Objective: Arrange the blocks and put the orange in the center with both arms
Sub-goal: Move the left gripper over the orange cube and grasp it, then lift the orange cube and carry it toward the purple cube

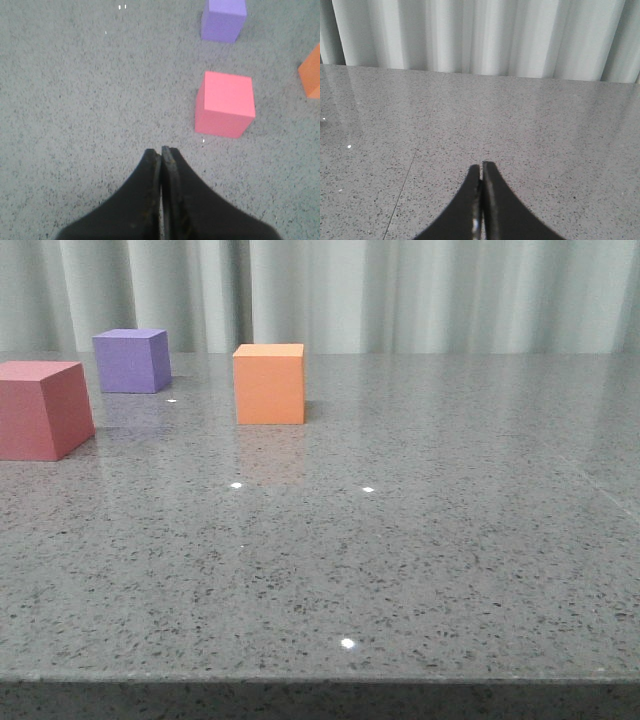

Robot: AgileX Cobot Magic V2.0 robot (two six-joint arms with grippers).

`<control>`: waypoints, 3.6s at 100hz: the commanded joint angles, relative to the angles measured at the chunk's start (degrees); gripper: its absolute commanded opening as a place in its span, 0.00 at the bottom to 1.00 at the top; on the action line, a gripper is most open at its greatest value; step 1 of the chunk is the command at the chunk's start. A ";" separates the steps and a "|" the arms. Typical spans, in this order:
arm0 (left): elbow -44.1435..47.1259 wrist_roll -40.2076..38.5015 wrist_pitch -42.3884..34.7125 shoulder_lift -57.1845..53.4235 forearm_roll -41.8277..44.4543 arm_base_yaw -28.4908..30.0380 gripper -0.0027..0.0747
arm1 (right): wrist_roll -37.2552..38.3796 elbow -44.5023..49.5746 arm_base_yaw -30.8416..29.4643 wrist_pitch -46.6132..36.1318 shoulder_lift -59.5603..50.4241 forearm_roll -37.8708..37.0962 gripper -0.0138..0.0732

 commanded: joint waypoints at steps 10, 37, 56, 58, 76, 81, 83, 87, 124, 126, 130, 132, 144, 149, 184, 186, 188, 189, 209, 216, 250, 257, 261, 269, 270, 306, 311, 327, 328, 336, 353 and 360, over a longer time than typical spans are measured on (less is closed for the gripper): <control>-2.06 -0.39 -2.85 0.72 -0.30 -0.09 0.01 | 0.13 -1.46 -0.18 -4.63 0.27 -1.23 0.08; -2.06 -0.39 -2.85 0.72 -0.30 -0.09 0.46 | 0.13 -1.46 -0.18 -4.63 0.27 -1.23 0.08; -2.06 -0.39 -2.85 0.72 -0.30 -0.09 0.94 | 0.13 -1.46 -0.18 -4.63 0.27 -1.23 0.08; -2.06 -0.39 -2.85 0.72 -0.41 -0.09 0.94 | 0.13 -1.46 -0.18 -4.63 0.27 -1.23 0.08; -2.95 -0.39 -3.93 1.65 -3.50 -0.09 0.88 | 0.13 -1.46 -0.18 -4.63 0.27 -1.23 0.08; -4.39 -0.39 -3.70 2.79 -5.29 -0.09 0.87 | 0.13 -1.46 -0.18 -4.63 0.27 -1.23 0.08; -4.85 -0.39 -3.57 3.45 -5.93 -0.09 0.87 | 0.13 -1.46 -0.18 -4.63 0.27 -1.23 0.08; -6.31 -0.39 -3.47 5.03 -7.14 -0.21 0.87 | 0.13 -1.46 -0.18 -4.63 0.27 -1.23 0.08; -24.14 -1.64 -3.93 26.03 -8.10 -13.43 0.87 | 0.13 -1.46 -0.18 -4.63 0.27 -1.23 0.08; -25.30 -2.06 -4.08 27.46 -7.69 -14.49 0.87 | 0.13 -1.46 -0.18 -4.63 0.27 -1.23 0.08; -27.64 -2.79 -4.19 29.80 -6.67 -16.24 0.87 | 0.13 -1.46 -0.18 -4.63 0.27 -1.23 0.08; -28.43 -3.53 -4.29 31.18 -5.91 -17.25 0.87 | 0.13 -1.46 -0.18 -4.63 0.27 -1.23 0.08; -35.26 -8.44 -4.32 38.78 -0.08 -22.65 0.87 | 0.13 -1.46 -0.18 -4.63 0.27 -1.23 0.08; -37.77 -10.17 -4.17 41.66 2.40 -24.67 0.86 | 0.13 -1.46 -0.18 -4.63 0.27 -1.23 0.08; -52.14 -17.19 -3.15 58.07 10.02 -33.46 0.86 | 0.13 -1.46 -0.18 -4.63 0.27 -1.23 0.08; -52.78 -17.35 -3.02 58.78 10.02 -33.46 0.86 | 0.13 -1.46 -0.18 -4.63 0.27 -1.23 0.08; -53.18 -17.45 -2.82 59.43 10.02 -33.46 0.86 | 0.13 -1.46 -0.18 -4.63 0.27 -1.23 0.08; -53.57 -17.46 -2.86 59.88 10.02 -33.46 0.86 | 0.13 -1.46 -0.18 -4.63 0.27 -1.23 0.08; -55.89 -20.67 -1.93 63.95 13.19 -33.46 0.86 | 0.13 -1.46 -0.18 -4.63 0.27 -1.23 0.08; -55.89 -21.40 -1.93 64.91 13.59 -33.46 0.86 | 0.13 -1.46 -0.18 -4.63 0.27 -1.23 0.08; -55.89 -21.51 -2.27 69.95 13.61 -33.46 0.86 | 0.13 -1.46 -0.18 -4.63 0.27 -1.23 0.08; -55.89 -21.51 -2.27 71.07 13.61 -33.46 0.86 | 0.13 -1.46 -0.18 -4.63 0.27 -1.23 0.08; -55.89 -21.51 -2.27 71.71 13.61 -33.46 0.86 | 0.13 -1.46 -0.18 -4.63 0.27 -1.23 0.08; -55.89 -21.51 -2.27 72.54 13.49 -33.46 0.86 | 0.13 -1.46 -0.18 -4.63 0.27 -1.23 0.08; -55.89 -21.51 -2.27 72.55 13.49 -33.46 0.86 | 0.13 -1.46 -0.18 -4.63 0.27 -1.23 0.08; -55.89 -21.51 -2.98 72.58 13.59 -33.46 0.42 | 0.13 -1.46 -0.18 -4.63 0.27 -1.23 0.08; -55.89 -21.51 -2.55 71.94 13.59 -33.46 0.40 | 0.13 -1.46 -0.18 -4.63 0.27 -1.23 0.08; -55.89 -19.82 -2.40 68.52 13.71 -33.46 0.40 | 0.13 -1.46 -0.18 -4.63 0.27 -1.23 0.08; -55.89 -19.41 -2.40 68.31 13.71 -33.46 0.40 | 0.13 -1.46 -0.18 -4.63 0.27 -1.23 0.08; -55.89 -17.63 -1.93 66.11 13.71 -32.94 0.40 | 0.13 -1.46 -0.18 -4.63 0.27 -1.23 0.08; -55.89 -14.57 0.98 61.26 13.71 -30.26 0.40 | 0.13 -1.46 -0.18 -4.63 0.27 -1.23 0.08; -55.43 -12.80 1.68 59.55 13.71 -28.75 0.40 | 0.13 -1.46 -0.18 -4.63 0.27 -1.23 0.08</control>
